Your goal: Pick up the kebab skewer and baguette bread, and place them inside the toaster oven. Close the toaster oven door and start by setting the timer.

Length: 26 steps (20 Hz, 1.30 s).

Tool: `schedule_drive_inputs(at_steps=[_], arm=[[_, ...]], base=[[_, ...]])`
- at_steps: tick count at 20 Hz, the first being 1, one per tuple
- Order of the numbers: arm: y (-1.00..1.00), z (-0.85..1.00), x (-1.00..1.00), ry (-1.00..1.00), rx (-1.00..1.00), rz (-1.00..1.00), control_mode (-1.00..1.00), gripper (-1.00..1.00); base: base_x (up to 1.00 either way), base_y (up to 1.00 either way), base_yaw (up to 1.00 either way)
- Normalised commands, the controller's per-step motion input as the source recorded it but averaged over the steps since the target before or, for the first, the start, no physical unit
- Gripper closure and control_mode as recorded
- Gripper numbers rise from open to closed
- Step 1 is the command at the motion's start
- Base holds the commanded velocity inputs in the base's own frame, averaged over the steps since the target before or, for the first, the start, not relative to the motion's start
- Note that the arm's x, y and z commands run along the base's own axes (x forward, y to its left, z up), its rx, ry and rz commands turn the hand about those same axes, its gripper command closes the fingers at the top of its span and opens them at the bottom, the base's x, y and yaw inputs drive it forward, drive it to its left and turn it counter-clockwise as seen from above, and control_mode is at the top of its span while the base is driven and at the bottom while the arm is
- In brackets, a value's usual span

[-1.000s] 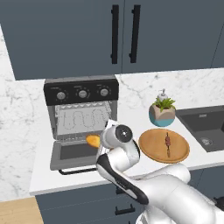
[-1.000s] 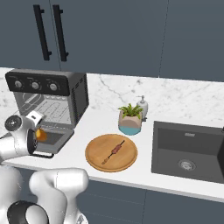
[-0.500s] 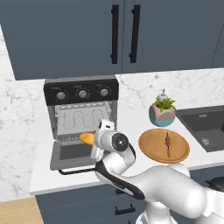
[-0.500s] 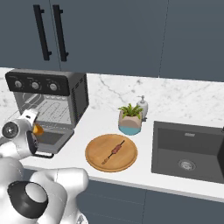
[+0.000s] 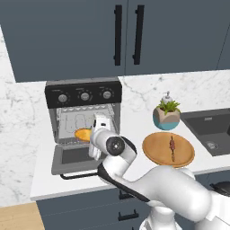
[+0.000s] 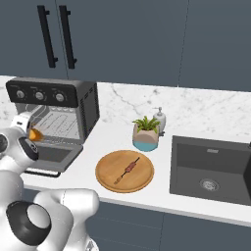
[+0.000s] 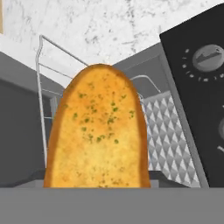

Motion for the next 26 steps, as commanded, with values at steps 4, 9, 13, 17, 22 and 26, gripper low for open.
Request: schedule_drive_inputs(at_steps=[4, 9, 13, 17, 22, 26], arm=[[0.12, 0.8, -0.01, 0.01, -0.2, 0.0, -1.0, 1.0], [0.0, 0.26, 0.0, 0.02, -0.19, 0.0, -1.0, 1.0], [-0.04, -0.03, 0.0, 0.0, -0.15, 0.0, -1.0, 1.0], [-0.04, -0.04, 0.14, 0.0, -0.08, 0.0, -1.0, 1.0], [-0.03, -0.04, 0.42, 0.14, 0.0, -0.05, -1.0, 1.0], [-0.05, -0.16, 0.42, 0.14, 0.0, -0.05, -1.0, 1.0]], base=[[0.0, 0.0, 0.0], [0.0, 0.0, 0.0], [0.0, 0.0, 0.0], [0.0, 0.0, 0.0], [0.0, 0.0, 0.0], [0.0, 0.0, 0.0]])
